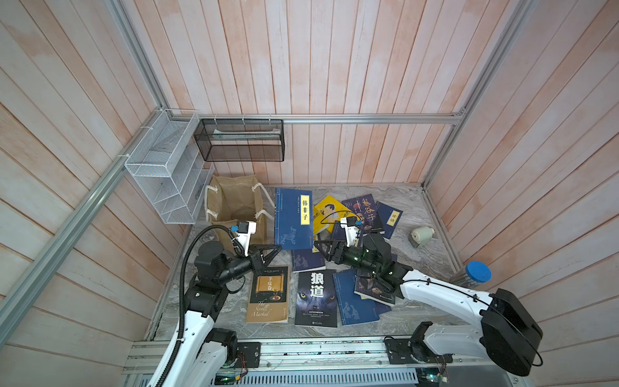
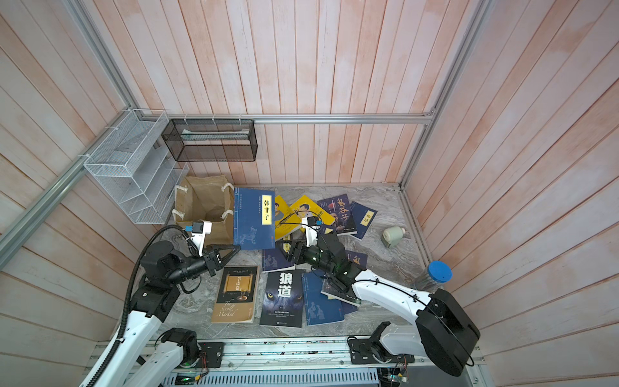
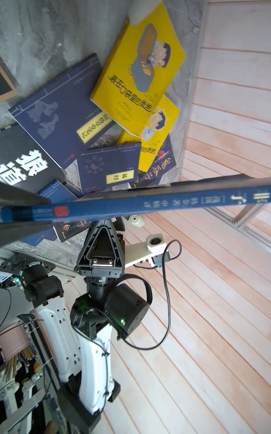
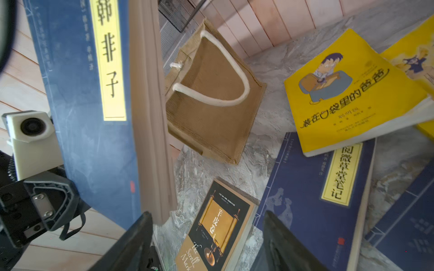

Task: Put the books into the canvas bag
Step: Pick up the book from the book.

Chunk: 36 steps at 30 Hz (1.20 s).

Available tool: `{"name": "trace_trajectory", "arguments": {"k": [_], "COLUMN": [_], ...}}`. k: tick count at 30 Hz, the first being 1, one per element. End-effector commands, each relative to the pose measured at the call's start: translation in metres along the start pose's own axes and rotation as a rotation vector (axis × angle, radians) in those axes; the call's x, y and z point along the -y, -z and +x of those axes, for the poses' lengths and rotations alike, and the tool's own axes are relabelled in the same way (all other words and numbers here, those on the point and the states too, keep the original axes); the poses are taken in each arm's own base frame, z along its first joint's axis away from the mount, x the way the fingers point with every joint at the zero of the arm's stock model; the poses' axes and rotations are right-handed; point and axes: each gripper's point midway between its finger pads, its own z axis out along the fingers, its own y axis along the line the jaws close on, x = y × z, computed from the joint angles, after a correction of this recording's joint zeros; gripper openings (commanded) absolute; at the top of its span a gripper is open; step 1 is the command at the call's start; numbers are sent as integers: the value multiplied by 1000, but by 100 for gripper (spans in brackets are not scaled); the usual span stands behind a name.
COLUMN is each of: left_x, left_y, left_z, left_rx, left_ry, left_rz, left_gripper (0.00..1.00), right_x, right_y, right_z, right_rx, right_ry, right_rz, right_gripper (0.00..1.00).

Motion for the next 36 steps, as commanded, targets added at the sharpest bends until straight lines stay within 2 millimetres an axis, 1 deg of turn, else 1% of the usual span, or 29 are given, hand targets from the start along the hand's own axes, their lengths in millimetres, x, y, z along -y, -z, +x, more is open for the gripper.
{"name": "trace_trajectory", "arguments": {"k": [1, 4, 6, 8, 11, 13, 15, 17, 21, 24, 25, 27, 31, 33, 36], "left_x": [25, 27, 26, 22, 9, -1, -7, -5, 12, 22, 23, 24, 31, 34, 33], "left_y": [0, -2, -4, -5, -6, -5, -4, -5, -8, -9, -9, -10, -10, -10, -11], "left_z": [-18, -24, -26, -28, -30, -30, -29, -27, -26, -27, -27, -26, -24, -24, -22], "left_rx": [8, 3, 5, 7, 7, 16, 26, 28, 40, 41, 37, 24, 5, 6, -2], "left_ry": [-96, -97, -94, -85, -62, -48, -43, -45, -30, -24, -17, -6, 16, 31, 55], "left_rz": [92, 101, 104, 85, 5, -51, -82, -56, 73, 141, 152, 166, 223, 249, 251], "left_gripper": [0, 0, 0, 0, 0, 0, 0, 0, 0, 0, 0, 0, 0, 0, 0], "right_x": [-47, -57, -58, -50, -31, -23, -20, -25, -37, -54, -61, -67, -68, -67, -65], "right_y": [12, 18, 22, 26, 36, 45, 49, 49, 38, 27, 23, 14, 0, -4, -7], "right_z": [-26, -36, -43, -50, -62, -70, -76, -78, -74, -68, -66, -61, -55, -53, -52], "right_rx": [58, 77, 94, 116, 156, 185, 202, 200, 161, 108, 83, 35, -27, -48, -76], "right_ry": [83, 113, 119, 112, 94, 81, 73, 88, 111, 137, 148, 151, 132, 118, 104], "right_rz": [-165, -180, -172, -125, -24, 26, 59, 47, -35, -143, -187, -240, -275, -281, -274], "right_gripper": [75, 75, 75, 75, 74, 74, 76, 77, 78, 78, 78, 78, 78, 78, 78]}}
